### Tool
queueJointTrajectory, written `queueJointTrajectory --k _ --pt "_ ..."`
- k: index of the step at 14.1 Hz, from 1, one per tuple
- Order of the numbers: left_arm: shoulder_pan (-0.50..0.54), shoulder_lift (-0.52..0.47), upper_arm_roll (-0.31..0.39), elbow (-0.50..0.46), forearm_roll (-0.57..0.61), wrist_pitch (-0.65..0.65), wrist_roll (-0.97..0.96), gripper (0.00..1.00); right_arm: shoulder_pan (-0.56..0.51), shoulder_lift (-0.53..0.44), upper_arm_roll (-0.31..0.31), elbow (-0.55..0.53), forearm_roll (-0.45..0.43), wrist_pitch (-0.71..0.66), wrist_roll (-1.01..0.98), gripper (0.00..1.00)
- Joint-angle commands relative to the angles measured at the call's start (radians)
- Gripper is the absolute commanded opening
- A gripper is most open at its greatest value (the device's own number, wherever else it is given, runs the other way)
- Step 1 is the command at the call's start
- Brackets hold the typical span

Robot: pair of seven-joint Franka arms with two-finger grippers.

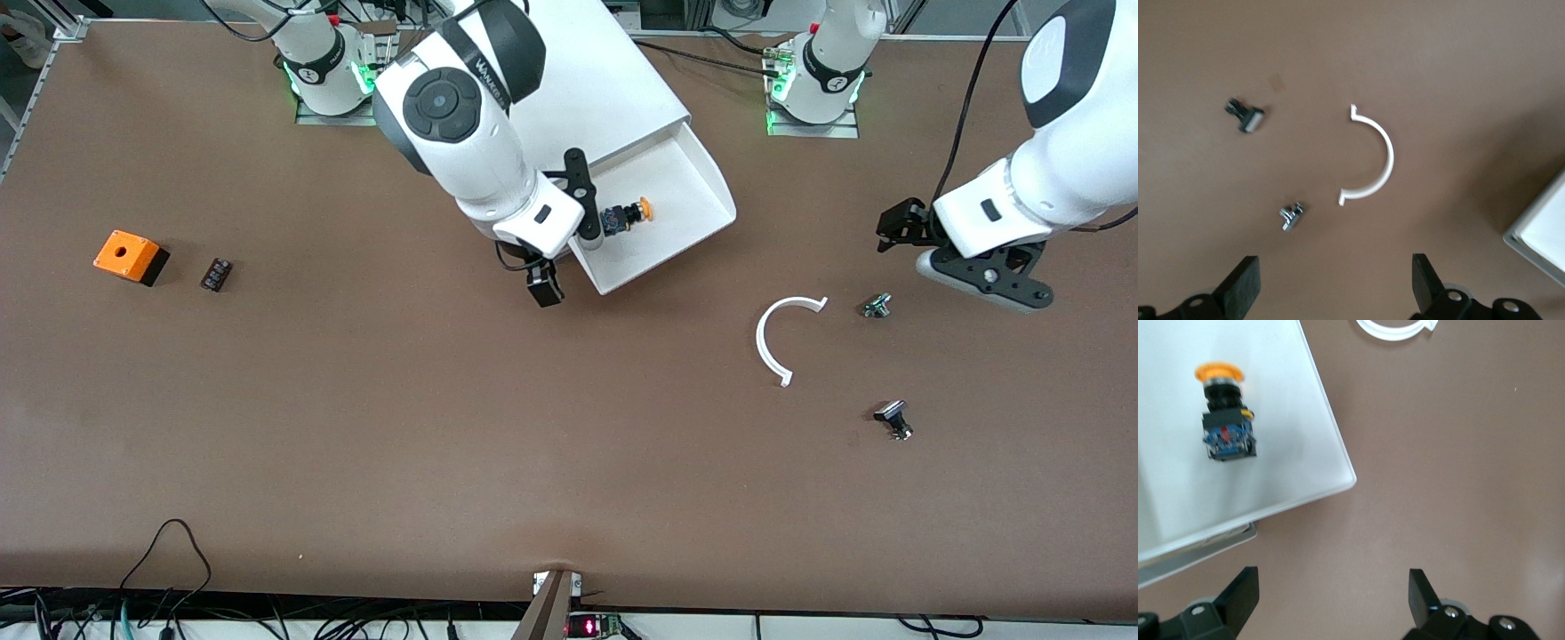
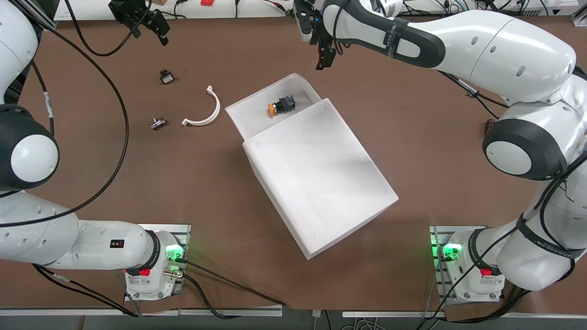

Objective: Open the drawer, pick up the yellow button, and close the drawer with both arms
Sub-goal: 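Reach the right gripper into the open drawer toward the yellow button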

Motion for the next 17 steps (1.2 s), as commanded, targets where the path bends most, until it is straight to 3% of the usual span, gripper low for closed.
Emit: queueJointTrajectory --k 1,4,8,17 --pt "-0.007 -0.080 0.052 -0.087 0.024 0.070 -0.007 1.00 0.039 0.049 -0.010 0.064 -0.010 -0.018 0.050 0.99" --pt "-0.005 -0.120 0.066 -0.111 0.025 0.072 -0.008 1.00 0.087 0.094 -0.010 0.095 -0.012 -0.016 0.090 0.99" --pt "-0.002 -0.131 0.163 -0.183 0.025 0.110 -0.008 1.00 0.144 0.106 -0.019 0.098 -0.016 -0.016 0.151 0.99" --pt "-0.008 -0.082 0.152 -0.116 0.027 0.102 -0.007 1.00 0.159 0.105 -0.017 0.084 -0.024 -0.078 0.151 0.99"
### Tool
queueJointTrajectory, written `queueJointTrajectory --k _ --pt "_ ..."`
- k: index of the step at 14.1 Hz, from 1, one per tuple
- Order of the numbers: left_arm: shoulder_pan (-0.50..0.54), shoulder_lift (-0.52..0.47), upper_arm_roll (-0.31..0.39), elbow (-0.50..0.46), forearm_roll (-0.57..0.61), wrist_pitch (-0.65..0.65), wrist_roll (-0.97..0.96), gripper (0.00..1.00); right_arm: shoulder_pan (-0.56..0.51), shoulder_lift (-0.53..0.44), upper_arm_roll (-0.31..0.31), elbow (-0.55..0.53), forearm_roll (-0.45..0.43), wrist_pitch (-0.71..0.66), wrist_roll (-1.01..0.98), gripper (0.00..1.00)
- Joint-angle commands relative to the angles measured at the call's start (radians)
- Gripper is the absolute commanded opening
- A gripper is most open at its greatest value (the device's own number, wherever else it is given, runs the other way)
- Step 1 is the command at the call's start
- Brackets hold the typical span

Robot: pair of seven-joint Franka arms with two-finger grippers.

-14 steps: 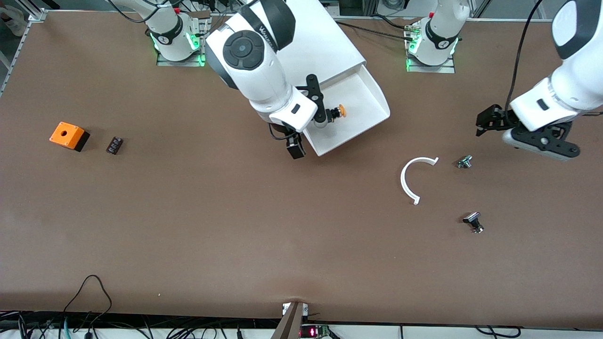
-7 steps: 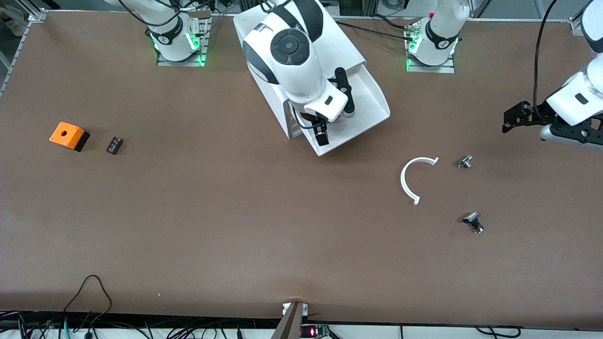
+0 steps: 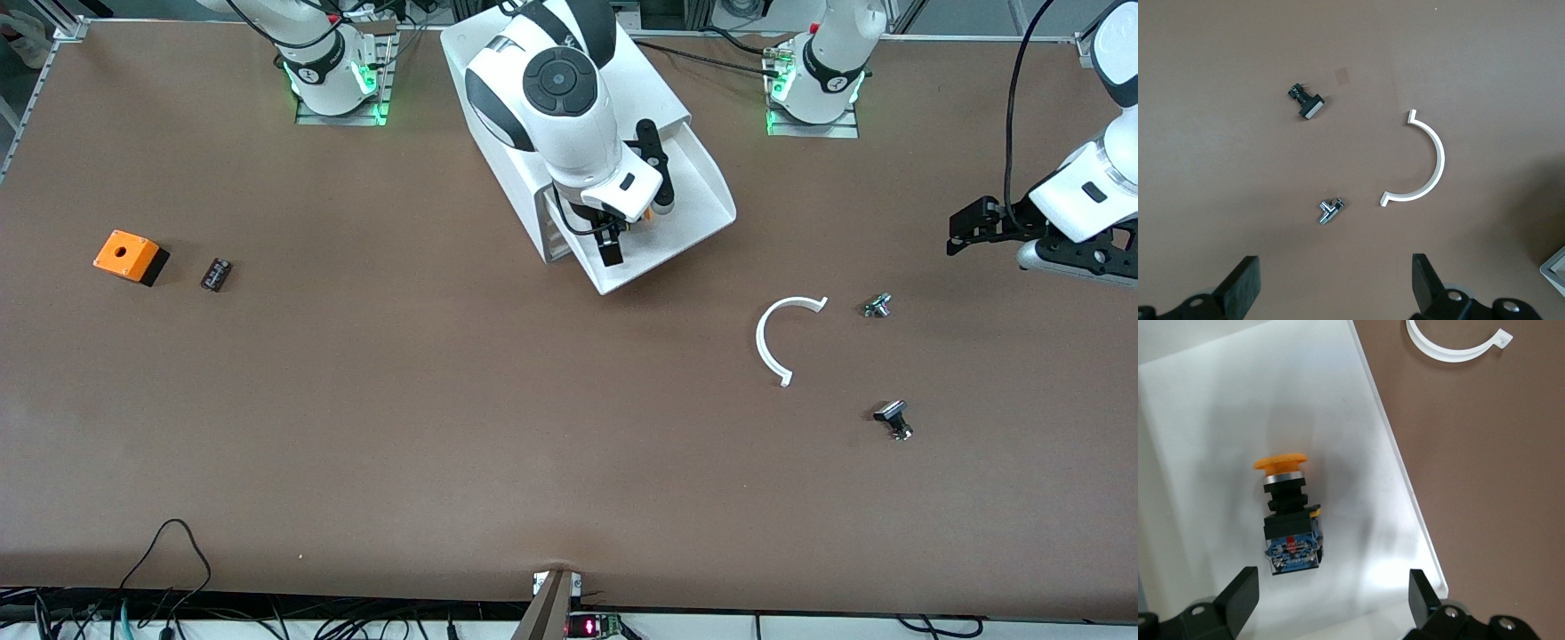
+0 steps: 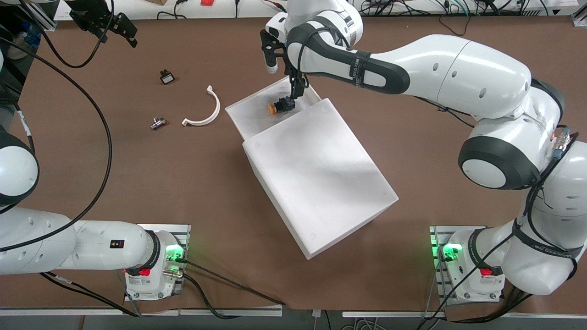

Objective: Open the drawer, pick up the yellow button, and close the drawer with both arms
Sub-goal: 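Reach the right gripper into the open drawer toward the yellow button, then grasp the yellow push button with the right gripper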

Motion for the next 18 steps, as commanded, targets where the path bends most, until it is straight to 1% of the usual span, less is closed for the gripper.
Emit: queueJointTrajectory --k 1,5,13,18 --pt "-0.003 0.020 -0.008 0.031 0.025 -0.001 -0.006 1.00 0.014 0.012 -0.006 0.008 -0.023 -0.019 0.017 0.99" --pt "-0.003 0.023 -0.009 0.037 0.024 -0.001 -0.006 1.00 0.024 0.014 0.005 -0.014 -0.040 -0.019 0.040 0.99" --pt "0.009 0.015 -0.024 0.035 0.024 0.001 -0.006 1.00 0.031 0.037 0.005 -0.025 -0.048 -0.011 0.055 0.99" --pt "0.002 0.012 -0.026 0.035 0.024 -0.001 0.003 1.00 0.047 0.035 0.005 -0.037 -0.062 -0.008 0.057 0.99"
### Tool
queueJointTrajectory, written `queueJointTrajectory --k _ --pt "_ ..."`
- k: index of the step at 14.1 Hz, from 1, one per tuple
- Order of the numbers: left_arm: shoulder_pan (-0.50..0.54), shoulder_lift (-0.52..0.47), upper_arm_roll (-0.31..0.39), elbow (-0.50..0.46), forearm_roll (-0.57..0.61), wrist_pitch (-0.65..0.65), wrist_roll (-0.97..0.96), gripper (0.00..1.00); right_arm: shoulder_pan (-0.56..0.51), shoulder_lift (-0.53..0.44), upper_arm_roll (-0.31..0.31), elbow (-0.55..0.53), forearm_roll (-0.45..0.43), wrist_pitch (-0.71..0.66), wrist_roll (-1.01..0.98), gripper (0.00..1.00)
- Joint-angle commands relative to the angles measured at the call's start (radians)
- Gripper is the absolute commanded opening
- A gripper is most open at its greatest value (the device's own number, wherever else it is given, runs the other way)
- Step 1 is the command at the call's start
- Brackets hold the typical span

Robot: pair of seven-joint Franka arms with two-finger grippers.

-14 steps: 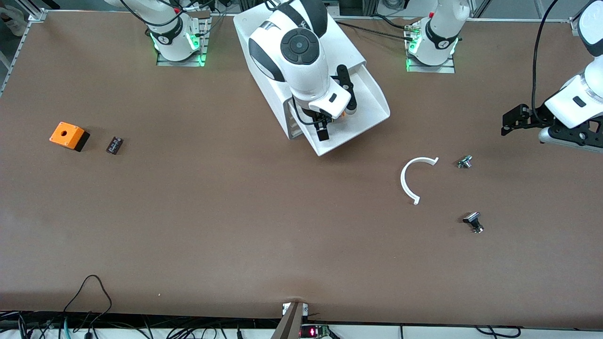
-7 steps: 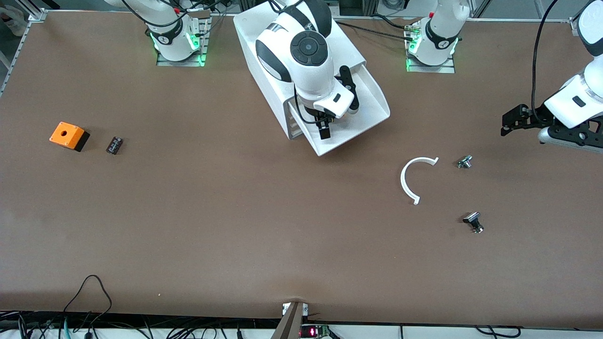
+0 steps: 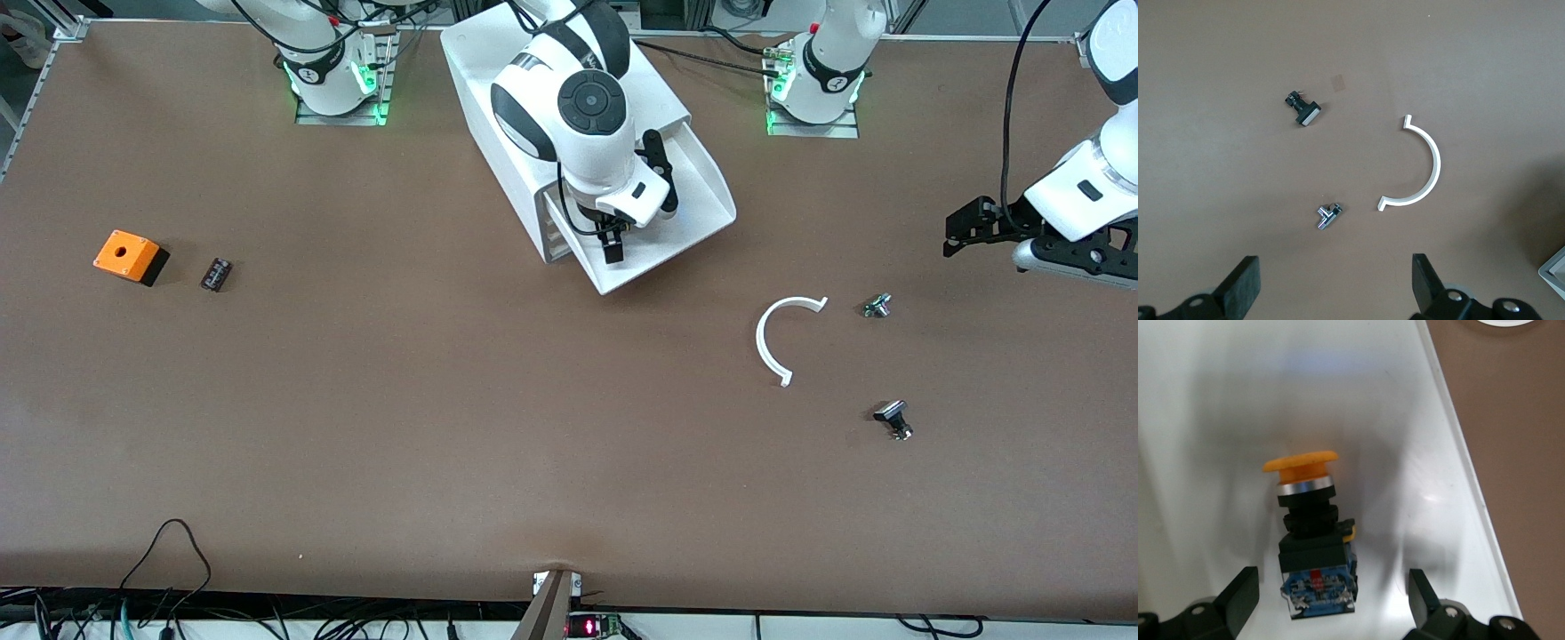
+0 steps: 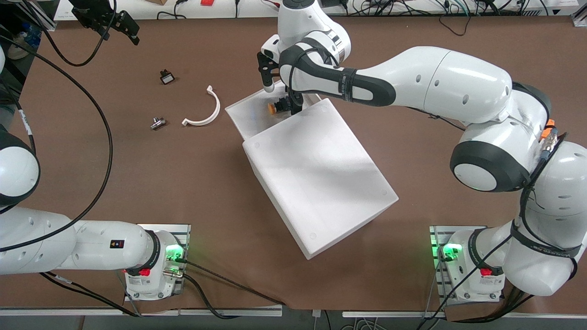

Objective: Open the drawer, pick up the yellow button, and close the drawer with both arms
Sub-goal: 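Grasp the yellow push button with the right gripper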

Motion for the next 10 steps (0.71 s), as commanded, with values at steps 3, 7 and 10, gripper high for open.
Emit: queueJointTrajectory --k 3,7,10 --pt "0.002 0.010 -0.009 0.022 0.025 -0.005 0.005 1.00 0.013 -0.007 0.002 -0.008 -0.026 0.001 0.020 0.77" --pt "0.000 0.005 -0.009 0.024 0.025 -0.017 0.003 1.00 0.016 -0.010 0.002 -0.007 -0.047 0.016 0.012 0.59" --pt "-0.001 0.002 -0.014 0.025 0.024 -0.019 0.003 1.00 0.016 -0.020 0.002 -0.004 -0.049 0.016 0.016 0.49"
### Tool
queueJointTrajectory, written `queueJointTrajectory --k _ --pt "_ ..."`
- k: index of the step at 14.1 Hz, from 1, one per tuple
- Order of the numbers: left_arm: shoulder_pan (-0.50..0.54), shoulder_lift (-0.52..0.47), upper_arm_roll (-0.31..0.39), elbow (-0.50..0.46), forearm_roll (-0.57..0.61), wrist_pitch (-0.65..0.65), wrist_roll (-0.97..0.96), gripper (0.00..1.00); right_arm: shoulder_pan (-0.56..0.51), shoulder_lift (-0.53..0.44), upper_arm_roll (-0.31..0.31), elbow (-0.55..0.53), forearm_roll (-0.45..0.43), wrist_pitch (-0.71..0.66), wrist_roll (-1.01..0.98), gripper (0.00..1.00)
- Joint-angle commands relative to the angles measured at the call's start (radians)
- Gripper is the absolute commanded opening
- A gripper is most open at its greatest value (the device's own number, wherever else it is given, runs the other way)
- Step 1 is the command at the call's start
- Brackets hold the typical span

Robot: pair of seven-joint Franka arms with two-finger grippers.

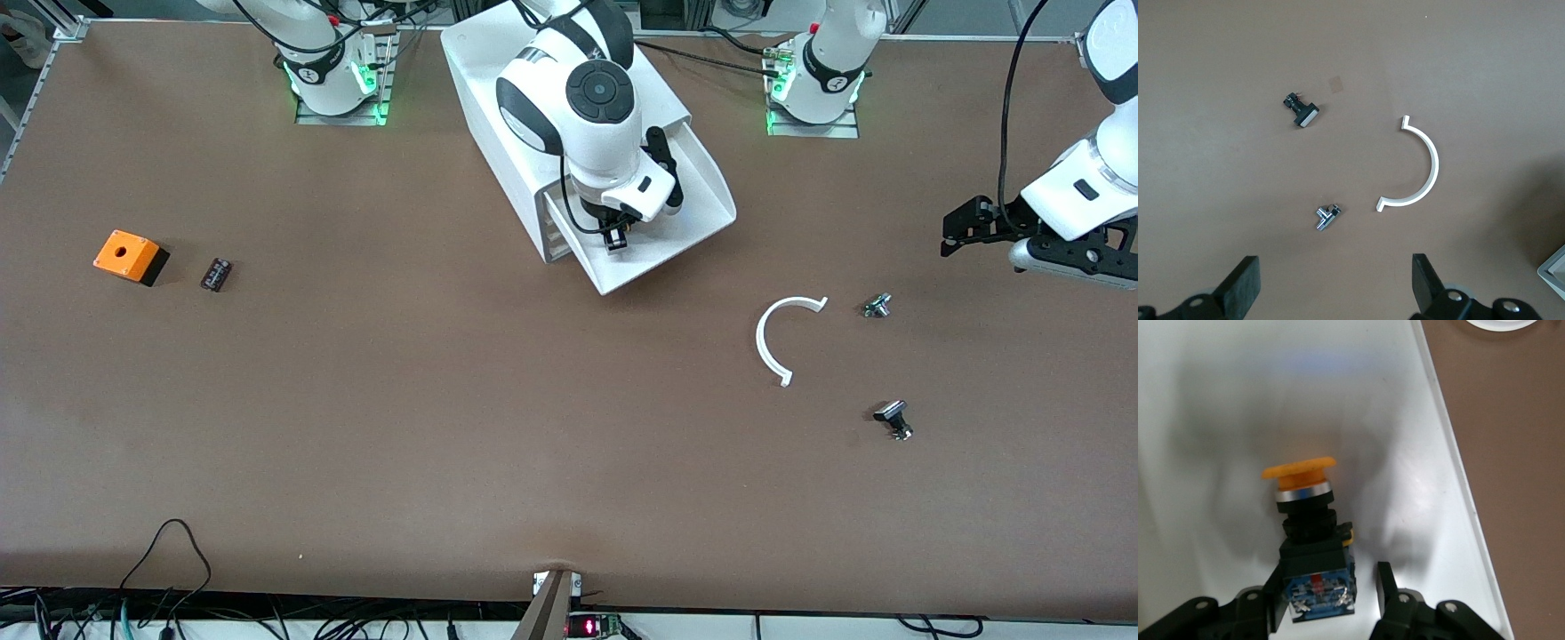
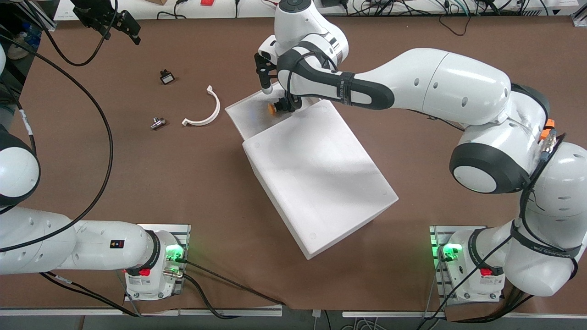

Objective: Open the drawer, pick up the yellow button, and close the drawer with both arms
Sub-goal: 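Grasp the yellow push button with the right gripper, then lift the button with the right gripper while the left gripper reaches the drawer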

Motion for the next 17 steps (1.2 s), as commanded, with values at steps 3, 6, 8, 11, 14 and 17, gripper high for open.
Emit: queueJointTrajectory --k 3,6,8,11,14,17 --pt "0.007 0.020 -0.007 0.002 0.024 -0.006 0.009 1.00 0.006 -0.025 0.003 -0.008 -0.013 0.002 0.031 0.40" --pt "0.007 0.022 -0.007 -0.001 0.025 0.011 0.012 1.00 0.010 -0.025 0.002 -0.006 -0.016 0.002 0.067 0.38" --pt "0.007 0.023 -0.007 -0.009 0.025 0.011 0.013 1.00 0.010 -0.028 0.002 -0.005 -0.016 -0.001 0.067 0.36" --pt "0.014 0.031 -0.005 -0.027 0.025 0.014 0.015 1.00 0.004 -0.061 0.004 -0.005 -0.013 -0.005 0.068 0.36" --pt "0.013 0.031 -0.005 -0.027 0.025 0.011 0.007 1.00 -0.019 -0.101 0.002 -0.008 -0.016 -0.011 0.068 0.36" --pt "0.014 0.032 -0.005 -0.030 0.025 0.008 0.013 1.00 -0.118 -0.138 0.000 -0.009 -0.016 -0.014 0.061 0.36"
